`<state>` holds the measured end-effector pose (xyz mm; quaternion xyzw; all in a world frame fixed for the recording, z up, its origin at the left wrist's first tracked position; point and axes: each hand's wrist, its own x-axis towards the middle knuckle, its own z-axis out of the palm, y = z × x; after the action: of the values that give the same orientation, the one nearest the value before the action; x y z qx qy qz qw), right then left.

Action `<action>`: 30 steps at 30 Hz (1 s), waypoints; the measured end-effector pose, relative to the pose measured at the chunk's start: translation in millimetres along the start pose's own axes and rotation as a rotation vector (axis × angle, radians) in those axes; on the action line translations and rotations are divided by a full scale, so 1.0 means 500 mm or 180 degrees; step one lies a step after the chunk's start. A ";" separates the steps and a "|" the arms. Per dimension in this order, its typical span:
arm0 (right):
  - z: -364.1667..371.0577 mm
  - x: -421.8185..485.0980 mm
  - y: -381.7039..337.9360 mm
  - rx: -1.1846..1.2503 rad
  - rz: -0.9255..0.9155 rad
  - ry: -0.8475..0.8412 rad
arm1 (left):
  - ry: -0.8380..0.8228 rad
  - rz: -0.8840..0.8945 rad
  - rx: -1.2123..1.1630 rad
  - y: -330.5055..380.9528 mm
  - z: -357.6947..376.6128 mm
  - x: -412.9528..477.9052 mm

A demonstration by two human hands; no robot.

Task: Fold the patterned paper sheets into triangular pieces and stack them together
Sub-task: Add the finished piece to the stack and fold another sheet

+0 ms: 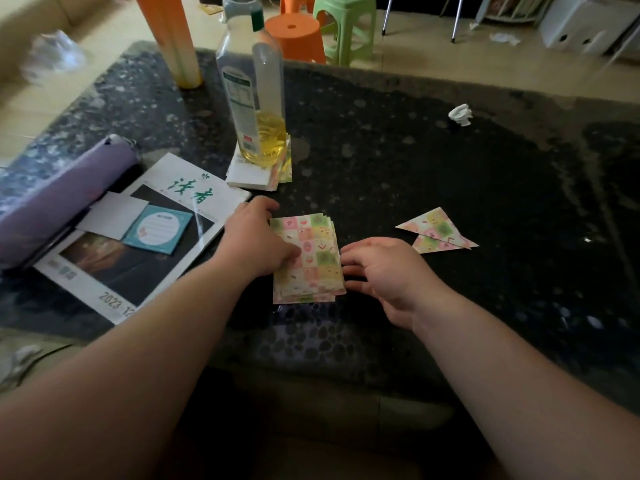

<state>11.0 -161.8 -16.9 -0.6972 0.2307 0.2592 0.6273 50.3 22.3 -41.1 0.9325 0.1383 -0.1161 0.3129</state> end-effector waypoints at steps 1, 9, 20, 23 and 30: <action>0.001 0.003 0.004 -0.0129 -0.0032 0.0025 | -0.0039 -0.0002 0.0025 0.001 -0.001 0.005; 0.000 0.021 0.025 -0.0860 -0.0410 0.0055 | 0.0238 0.0405 0.0245 0.011 0.019 0.000; -0.001 0.016 0.016 -0.1118 -0.0807 0.0238 | 0.0164 0.0342 -0.1045 0.031 0.001 -0.041; -0.001 0.003 0.006 -0.1041 -0.1149 0.0332 | -0.0031 0.0178 -0.1675 0.044 0.001 -0.057; -0.005 0.002 0.004 -0.0532 -0.1146 0.0263 | -0.0403 0.0049 -0.2402 0.050 0.004 -0.067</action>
<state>10.6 -164.6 -19.1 -0.7868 0.1055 0.1323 0.5935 26.9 -4.2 -18.6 0.7437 0.1447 -0.1121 0.6430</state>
